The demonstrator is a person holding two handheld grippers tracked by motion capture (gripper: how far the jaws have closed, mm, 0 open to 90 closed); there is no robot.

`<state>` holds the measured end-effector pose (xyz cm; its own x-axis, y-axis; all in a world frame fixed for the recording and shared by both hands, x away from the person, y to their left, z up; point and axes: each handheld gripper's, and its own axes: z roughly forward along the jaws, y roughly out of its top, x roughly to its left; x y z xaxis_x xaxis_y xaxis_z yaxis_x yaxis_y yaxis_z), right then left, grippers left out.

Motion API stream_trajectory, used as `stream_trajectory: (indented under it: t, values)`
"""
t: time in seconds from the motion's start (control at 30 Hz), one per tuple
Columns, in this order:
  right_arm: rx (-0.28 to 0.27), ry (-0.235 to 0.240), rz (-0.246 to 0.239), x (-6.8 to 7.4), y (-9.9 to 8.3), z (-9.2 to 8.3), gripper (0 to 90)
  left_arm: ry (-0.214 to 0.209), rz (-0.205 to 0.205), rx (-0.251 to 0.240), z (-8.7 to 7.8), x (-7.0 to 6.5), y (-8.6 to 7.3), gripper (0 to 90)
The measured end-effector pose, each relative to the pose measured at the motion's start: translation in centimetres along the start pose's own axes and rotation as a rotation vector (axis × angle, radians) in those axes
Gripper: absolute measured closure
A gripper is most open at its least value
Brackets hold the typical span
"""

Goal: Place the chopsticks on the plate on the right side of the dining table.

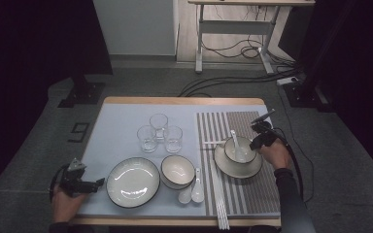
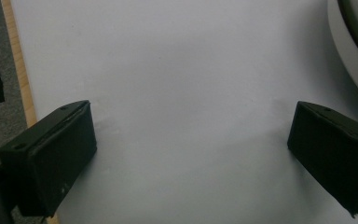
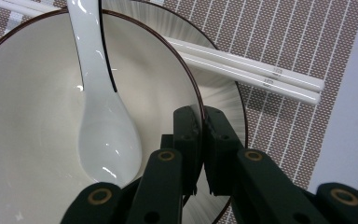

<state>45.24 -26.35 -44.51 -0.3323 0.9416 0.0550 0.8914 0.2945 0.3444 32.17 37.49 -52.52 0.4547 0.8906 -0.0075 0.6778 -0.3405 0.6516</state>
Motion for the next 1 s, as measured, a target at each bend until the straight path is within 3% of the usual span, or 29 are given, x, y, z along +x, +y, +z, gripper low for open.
stream_trajectory:
  t: [0.27,0.47,0.6,0.8,0.87,1.0]
  values:
    - [-0.006,-0.002,-0.004,0.0,-0.1,-0.1,81.5,0.000,0.000,0.000,0.0,0.0,0.0,0.8]
    - [-0.024,0.002,-0.019,-0.1,-0.4,-0.9,59.2,0.000,0.000,0.000,0.0,0.0,0.0,0.8]
    - [-0.062,-0.008,-0.012,-0.5,-0.6,-1.4,51.1,0.000,0.000,0.000,0.0,0.0,0.0,0.8]
    - [-0.089,-0.020,0.004,-1.5,-0.8,-2.2,54.2,0.000,0.000,0.000,0.0,0.0,0.0,0.8]
    - [-0.103,-0.006,0.017,-1.8,-0.9,-2.4,60.8,0.000,0.000,0.000,0.0,0.0,0.0,0.8]
    - [-0.107,-0.031,0.016,-2.1,-1.0,-2.7,67.6,0.000,0.000,0.000,0.0,0.0,0.0,0.8]
